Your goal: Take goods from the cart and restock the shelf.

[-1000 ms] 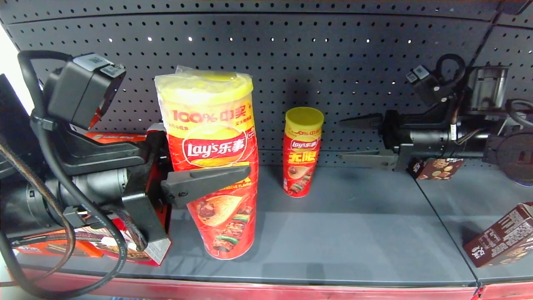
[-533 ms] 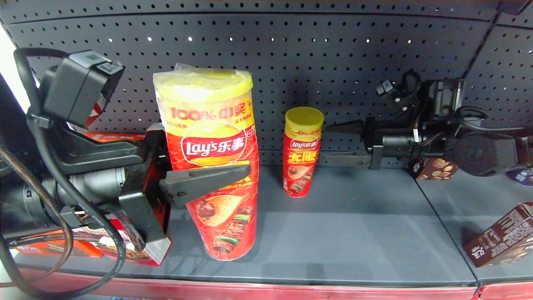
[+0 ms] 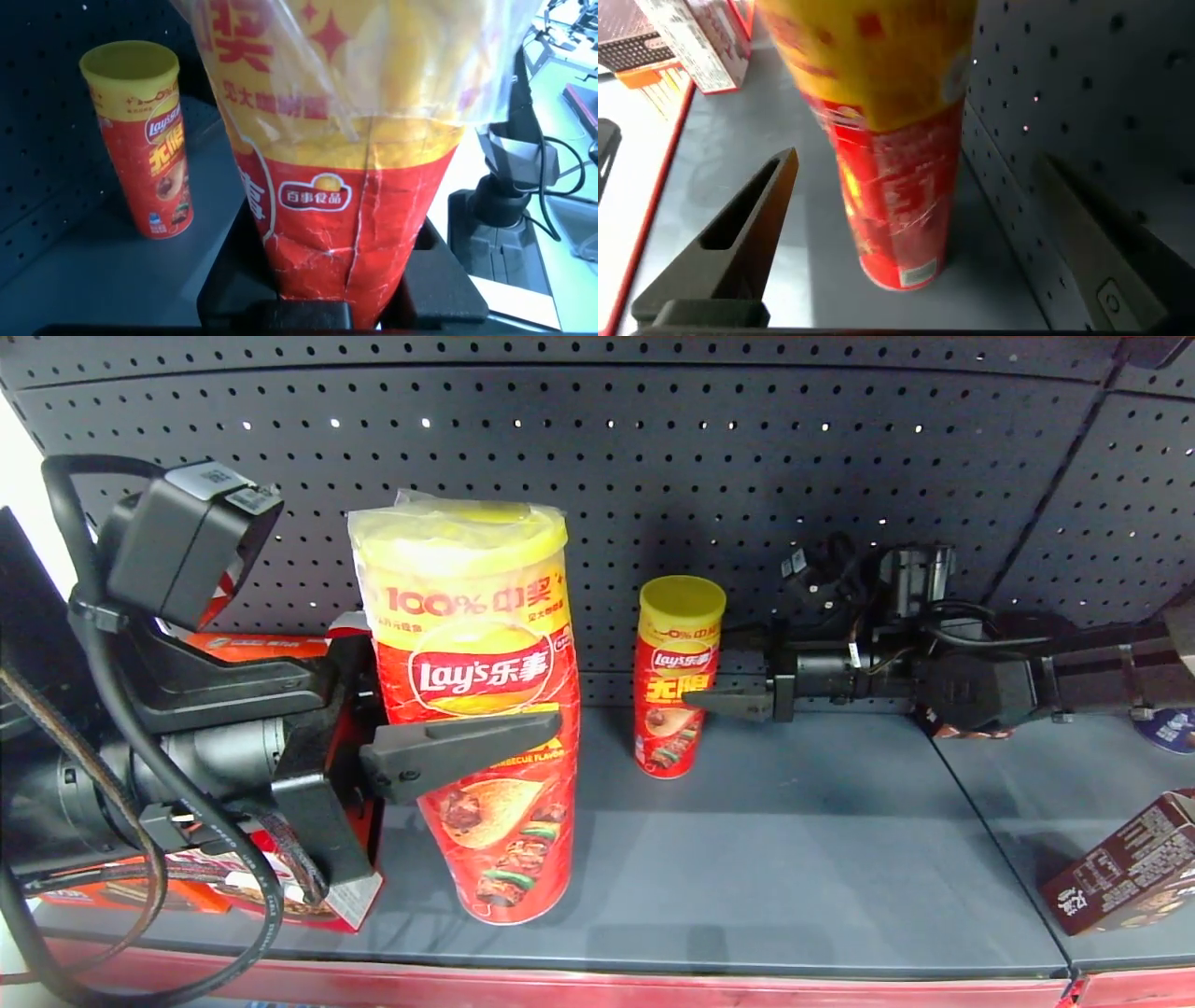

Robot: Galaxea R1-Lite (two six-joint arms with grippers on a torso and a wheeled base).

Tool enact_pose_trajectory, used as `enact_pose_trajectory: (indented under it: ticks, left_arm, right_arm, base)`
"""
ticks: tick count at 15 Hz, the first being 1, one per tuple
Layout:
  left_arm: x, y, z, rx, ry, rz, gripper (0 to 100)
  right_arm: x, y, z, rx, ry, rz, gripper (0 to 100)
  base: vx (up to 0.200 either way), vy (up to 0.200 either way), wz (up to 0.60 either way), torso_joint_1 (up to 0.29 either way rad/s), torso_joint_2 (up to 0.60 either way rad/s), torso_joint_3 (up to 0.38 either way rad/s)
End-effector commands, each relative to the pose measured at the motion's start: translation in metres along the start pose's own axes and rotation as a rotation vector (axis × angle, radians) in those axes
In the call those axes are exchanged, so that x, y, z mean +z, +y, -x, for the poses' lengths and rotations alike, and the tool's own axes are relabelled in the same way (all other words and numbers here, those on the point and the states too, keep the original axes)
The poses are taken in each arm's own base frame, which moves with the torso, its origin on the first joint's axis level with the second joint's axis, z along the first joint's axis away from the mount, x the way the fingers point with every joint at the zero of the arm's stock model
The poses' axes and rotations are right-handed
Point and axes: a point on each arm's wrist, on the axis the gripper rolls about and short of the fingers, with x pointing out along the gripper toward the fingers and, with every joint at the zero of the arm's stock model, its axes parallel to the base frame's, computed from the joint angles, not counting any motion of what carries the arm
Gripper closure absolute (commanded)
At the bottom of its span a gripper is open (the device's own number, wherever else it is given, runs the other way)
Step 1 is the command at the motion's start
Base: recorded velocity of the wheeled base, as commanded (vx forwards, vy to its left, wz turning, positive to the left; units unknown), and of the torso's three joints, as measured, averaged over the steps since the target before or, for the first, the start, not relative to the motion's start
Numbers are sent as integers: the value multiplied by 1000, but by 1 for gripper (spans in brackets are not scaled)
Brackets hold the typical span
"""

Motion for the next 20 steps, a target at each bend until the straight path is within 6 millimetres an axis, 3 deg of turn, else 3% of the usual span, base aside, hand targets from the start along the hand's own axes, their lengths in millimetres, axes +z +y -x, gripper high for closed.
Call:
enact_pose_trajectory:
  ticks: [1,12,13,18,20]
  left_arm:
    - [-1,0,0,1,1,2,100]
    - [-10,1,6,28,-7,40,100]
    - [-11,2,7,29,-8,43,100]
    - [-11,2,7,29,-8,43,100]
    - [-11,2,7,29,-8,44,100]
  right_arm:
    - [-15,-4,-11,15,9,-16,0]
    - [-39,-12,-53,42,-6,-3,0]
    - [-42,-12,-57,47,-15,6,100]
    - [-38,-8,-59,9,-9,-7,100]
    - [-27,0,-51,9,-13,-5,100]
  base:
    - [0,0,0,0,0,0]
    - [0,0,0,0,0,0]
    - [0,0,0,0,0,0]
    - [0,0,0,0,0,0]
    - [0,0,0,0,0,0]
